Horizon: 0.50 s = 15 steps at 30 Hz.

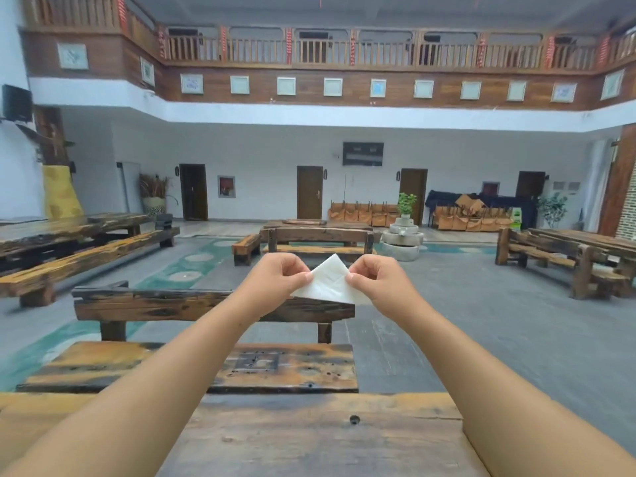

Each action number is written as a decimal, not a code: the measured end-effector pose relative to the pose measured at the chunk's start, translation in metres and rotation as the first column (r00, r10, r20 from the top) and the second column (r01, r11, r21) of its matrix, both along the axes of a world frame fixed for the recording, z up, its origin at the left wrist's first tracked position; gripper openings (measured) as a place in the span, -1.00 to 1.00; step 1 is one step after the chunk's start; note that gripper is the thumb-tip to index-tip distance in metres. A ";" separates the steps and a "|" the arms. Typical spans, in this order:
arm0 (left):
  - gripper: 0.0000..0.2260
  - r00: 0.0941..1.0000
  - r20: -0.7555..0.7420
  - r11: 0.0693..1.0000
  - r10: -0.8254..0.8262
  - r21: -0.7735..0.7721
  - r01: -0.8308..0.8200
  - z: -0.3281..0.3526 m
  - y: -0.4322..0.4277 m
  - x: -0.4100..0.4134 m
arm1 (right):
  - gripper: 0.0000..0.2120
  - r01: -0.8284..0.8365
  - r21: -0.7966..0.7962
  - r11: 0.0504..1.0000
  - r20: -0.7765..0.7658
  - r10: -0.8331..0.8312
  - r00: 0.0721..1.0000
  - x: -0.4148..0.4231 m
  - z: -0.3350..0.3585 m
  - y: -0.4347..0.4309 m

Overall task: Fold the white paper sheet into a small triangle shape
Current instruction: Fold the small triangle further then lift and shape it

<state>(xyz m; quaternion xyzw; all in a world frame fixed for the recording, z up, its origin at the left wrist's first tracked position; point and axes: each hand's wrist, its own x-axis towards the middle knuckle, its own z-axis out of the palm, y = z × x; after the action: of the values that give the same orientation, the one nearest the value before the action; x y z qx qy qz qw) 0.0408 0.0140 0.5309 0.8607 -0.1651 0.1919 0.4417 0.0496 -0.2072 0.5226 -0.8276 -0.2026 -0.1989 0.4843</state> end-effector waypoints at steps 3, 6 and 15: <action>-0.90 0.999 0.044 1.000 -0.003 0.022 0.002 0.022 -0.001 -0.002 | -0.85 -0.011 0.025 1.000 0.018 0.011 1.000 -0.005 0.021 -0.001; -0.90 0.997 0.072 1.000 -0.013 0.024 0.011 0.033 -0.003 -0.003 | -0.89 -0.015 0.043 0.999 0.032 0.014 0.999 -0.009 0.035 -0.001; -0.92 0.997 0.080 1.000 -0.014 0.028 0.011 0.034 -0.007 -0.005 | -0.90 0.017 0.026 1.000 0.035 -0.018 0.999 -0.010 0.038 -0.003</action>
<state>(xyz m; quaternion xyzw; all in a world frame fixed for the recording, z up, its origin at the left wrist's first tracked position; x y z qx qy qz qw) 0.0361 0.0073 0.5650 0.8574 -0.1908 0.2212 0.4238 0.0393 -0.2100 0.5609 -0.8194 -0.2011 -0.2203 0.4896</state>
